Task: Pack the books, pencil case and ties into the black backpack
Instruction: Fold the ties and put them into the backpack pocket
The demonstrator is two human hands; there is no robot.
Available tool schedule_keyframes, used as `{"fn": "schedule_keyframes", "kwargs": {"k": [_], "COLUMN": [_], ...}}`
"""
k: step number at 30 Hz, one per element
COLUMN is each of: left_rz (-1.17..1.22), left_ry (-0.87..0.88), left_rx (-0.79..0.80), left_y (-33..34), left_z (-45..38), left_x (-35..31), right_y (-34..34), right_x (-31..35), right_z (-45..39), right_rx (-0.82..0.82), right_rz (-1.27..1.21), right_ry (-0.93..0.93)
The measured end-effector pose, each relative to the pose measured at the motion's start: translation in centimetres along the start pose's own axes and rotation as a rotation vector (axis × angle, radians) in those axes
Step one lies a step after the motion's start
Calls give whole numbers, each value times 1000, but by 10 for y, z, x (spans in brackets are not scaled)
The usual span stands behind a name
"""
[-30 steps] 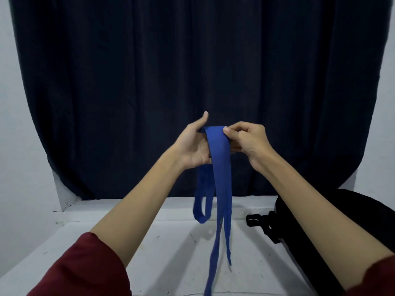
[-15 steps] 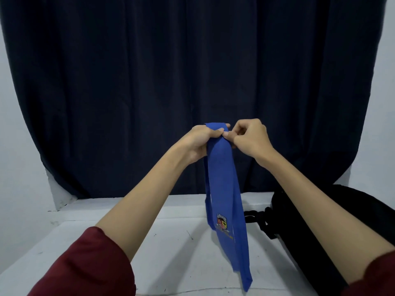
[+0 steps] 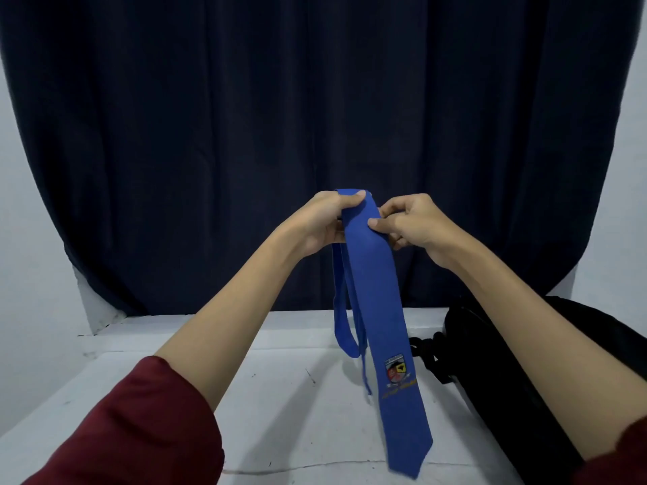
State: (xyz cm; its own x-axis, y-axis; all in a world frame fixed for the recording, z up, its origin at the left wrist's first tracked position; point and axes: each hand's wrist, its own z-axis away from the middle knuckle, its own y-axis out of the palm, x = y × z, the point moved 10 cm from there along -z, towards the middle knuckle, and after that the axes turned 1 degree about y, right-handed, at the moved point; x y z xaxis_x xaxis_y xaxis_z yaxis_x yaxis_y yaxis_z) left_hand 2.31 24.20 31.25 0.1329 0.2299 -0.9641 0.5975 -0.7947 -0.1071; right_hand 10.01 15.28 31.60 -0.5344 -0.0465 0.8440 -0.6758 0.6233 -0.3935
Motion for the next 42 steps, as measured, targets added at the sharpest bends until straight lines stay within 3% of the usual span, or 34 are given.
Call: {"fn": "schedule_keyframes", "kwargs": {"k": [14, 22, 32, 36, 42], "left_rz": [101, 132, 114, -37, -239], "left_ry": [57, 82, 44, 91, 81], "left_rx": [38, -30, -77, -86, 42], "left_y": [3, -2, -4, -7, -2], "left_z": [4, 3, 1, 0, 10], "left_x": [-8, -10, -9, -14, -7], "right_y": [-15, 2, 0, 8, 2], "right_x": [-5, -17, -10, -14, 1], "right_z": [3, 2, 2, 2, -1], "right_rx": [-251, -123, -182, -84, -19], "right_rz": [-134, -276, -245, -309, -264], "right_ry": [-96, -57, -116, -78, -110]}}
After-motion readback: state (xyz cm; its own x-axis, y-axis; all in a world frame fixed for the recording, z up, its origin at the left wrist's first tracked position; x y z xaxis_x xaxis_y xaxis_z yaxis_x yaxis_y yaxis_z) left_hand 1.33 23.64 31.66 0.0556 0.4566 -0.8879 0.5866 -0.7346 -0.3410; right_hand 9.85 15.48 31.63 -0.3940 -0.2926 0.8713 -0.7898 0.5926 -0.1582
